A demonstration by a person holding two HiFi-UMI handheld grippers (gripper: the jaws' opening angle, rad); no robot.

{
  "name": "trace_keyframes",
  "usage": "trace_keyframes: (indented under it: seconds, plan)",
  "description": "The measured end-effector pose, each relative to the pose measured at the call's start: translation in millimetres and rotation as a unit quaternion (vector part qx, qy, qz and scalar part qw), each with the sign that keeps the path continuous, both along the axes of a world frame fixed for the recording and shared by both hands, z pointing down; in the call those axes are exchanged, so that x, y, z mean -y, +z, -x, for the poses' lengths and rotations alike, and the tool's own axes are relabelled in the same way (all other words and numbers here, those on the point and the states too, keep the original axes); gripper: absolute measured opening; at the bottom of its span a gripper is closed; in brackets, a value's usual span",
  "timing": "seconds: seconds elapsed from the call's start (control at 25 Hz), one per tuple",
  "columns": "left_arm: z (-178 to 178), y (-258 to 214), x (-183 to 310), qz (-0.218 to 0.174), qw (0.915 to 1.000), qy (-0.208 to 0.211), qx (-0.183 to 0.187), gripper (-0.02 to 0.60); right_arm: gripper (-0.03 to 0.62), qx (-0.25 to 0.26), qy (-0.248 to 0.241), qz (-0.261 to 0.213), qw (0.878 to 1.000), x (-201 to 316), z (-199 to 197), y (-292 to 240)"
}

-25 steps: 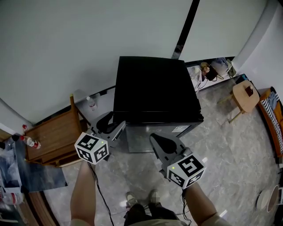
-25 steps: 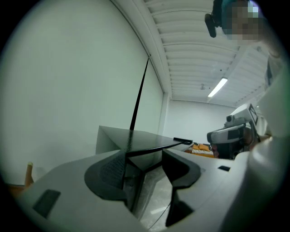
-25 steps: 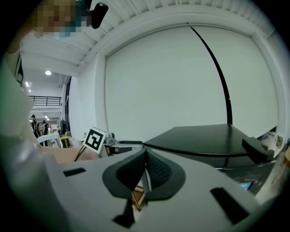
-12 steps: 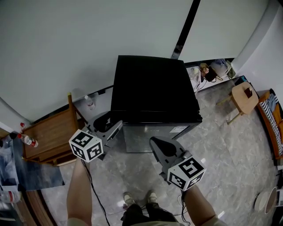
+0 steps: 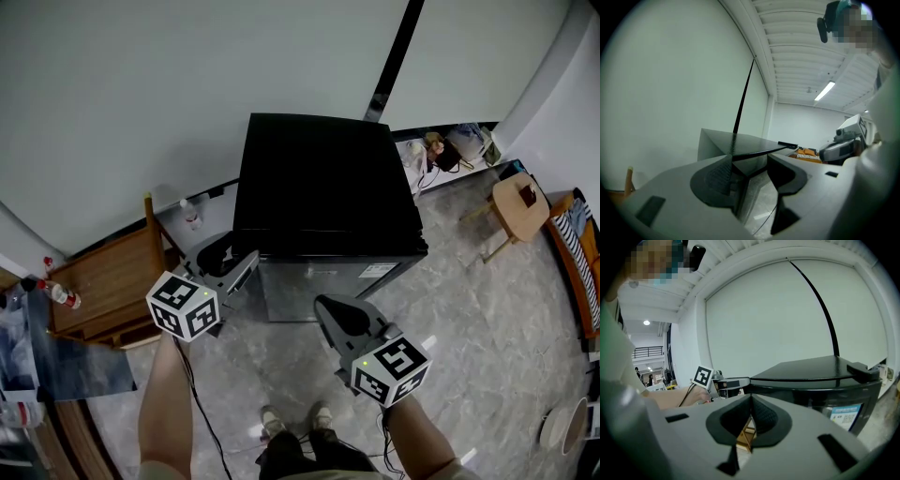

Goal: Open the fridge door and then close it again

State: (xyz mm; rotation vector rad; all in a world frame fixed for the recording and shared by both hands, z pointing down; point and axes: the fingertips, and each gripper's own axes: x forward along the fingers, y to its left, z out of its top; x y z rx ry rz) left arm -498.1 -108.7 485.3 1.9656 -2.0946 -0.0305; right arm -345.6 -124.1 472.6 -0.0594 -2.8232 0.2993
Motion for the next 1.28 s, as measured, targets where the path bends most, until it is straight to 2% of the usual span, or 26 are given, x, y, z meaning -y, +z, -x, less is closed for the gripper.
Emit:
trace_keyframes:
  seconds: [0.68,0.96,1.28]
  plan:
    - [-1,-1,-1,0.016,0.9998,-0.013,0.007,0.230,-0.003,-0.014,0.009,0.003,1.000,5,-17,12]
    - [-27,-2,-23,0.013,0.9994,-0.032,0.004,0.230,-0.003,-0.016,0.009,-0.001,1.000,4,-23,11]
    - [-41,-2,-37,0.015,0.9985,-0.052,0.003,0.230,-0.003,-0.016,0.008,-0.006,1.000,-16,-42,5]
